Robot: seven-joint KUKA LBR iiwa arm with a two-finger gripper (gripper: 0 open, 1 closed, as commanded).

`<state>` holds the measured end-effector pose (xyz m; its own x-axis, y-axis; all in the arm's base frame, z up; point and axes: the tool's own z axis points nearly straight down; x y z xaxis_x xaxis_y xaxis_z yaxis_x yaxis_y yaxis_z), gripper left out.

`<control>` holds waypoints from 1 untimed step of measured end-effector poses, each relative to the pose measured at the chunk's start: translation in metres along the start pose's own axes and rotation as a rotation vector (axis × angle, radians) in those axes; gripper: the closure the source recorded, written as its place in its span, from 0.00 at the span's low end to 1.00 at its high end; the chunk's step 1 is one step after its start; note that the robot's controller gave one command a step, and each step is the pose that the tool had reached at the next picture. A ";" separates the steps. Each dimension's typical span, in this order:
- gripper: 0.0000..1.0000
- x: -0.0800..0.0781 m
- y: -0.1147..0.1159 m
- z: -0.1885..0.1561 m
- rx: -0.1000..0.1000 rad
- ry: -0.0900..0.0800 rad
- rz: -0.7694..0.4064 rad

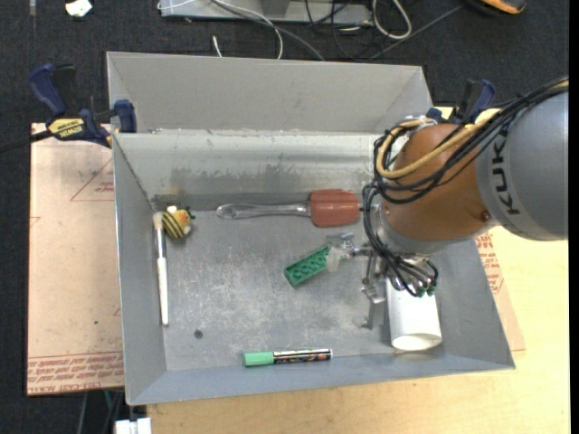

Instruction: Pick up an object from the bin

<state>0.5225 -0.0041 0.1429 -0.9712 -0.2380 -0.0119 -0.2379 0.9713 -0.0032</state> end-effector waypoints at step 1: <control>0.00 -0.019 0.003 0.035 -0.001 0.002 0.178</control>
Offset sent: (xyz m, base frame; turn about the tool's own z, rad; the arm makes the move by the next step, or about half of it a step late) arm 0.0410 0.0759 -0.0541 0.0054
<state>0.5401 0.0037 0.1078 -0.9980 -0.0627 -0.0102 -0.0627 0.9980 0.0001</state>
